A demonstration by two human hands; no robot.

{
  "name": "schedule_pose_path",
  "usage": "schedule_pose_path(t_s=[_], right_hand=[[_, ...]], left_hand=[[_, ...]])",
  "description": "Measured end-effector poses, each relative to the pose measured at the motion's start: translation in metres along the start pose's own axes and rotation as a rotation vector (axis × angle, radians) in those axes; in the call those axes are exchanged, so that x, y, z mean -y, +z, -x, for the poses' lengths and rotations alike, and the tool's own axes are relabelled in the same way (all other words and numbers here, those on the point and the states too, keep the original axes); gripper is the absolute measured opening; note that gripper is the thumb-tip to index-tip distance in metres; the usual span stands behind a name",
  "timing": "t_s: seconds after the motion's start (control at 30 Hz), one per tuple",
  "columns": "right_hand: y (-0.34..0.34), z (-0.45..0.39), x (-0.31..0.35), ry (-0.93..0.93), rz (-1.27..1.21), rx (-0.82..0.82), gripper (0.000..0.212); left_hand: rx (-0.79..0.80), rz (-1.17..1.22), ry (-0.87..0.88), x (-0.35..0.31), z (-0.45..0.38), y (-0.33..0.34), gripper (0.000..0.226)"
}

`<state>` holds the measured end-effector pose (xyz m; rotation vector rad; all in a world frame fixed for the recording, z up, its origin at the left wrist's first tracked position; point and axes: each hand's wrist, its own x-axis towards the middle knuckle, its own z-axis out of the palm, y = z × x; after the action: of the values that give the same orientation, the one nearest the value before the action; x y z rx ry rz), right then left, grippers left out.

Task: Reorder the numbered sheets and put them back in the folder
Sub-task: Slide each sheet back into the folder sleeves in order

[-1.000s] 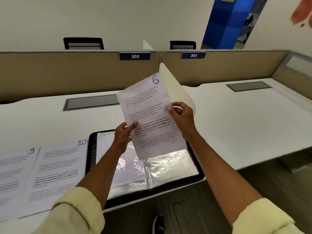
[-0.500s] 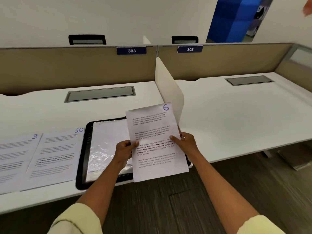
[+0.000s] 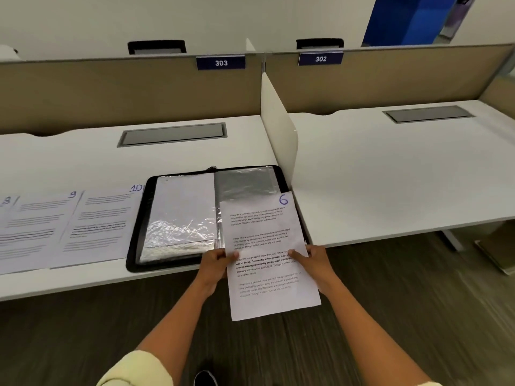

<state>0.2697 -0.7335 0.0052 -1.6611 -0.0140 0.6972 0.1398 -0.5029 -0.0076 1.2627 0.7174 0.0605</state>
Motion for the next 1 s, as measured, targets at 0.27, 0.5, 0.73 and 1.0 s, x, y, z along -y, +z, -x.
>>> schedule_pose_path(t_s=[0.27, 0.5, 0.73, 1.0], right_hand=[[-0.017, 0.028, -0.04, 0.058, -0.007, 0.008, 0.016], [-0.033, 0.056, -0.064, 0.115, -0.016, -0.001, 0.019], [-0.046, 0.081, -0.078, 0.164, -0.035, 0.022, 0.027], [-0.053, 0.094, -0.091, 0.206, -0.021, -0.014, 0.032]], left_hand=[[-0.19, -0.272, 0.038, 0.021, 0.006, 0.002, 0.025], [-0.22, -0.773, 0.318, -0.001, -0.028, -0.007, 0.02], [-0.08, -1.045, 0.429, -0.013, -0.064, -0.003, 0.022], [-0.011, -1.191, 0.484, -0.007, -0.085, 0.003, 0.028]])
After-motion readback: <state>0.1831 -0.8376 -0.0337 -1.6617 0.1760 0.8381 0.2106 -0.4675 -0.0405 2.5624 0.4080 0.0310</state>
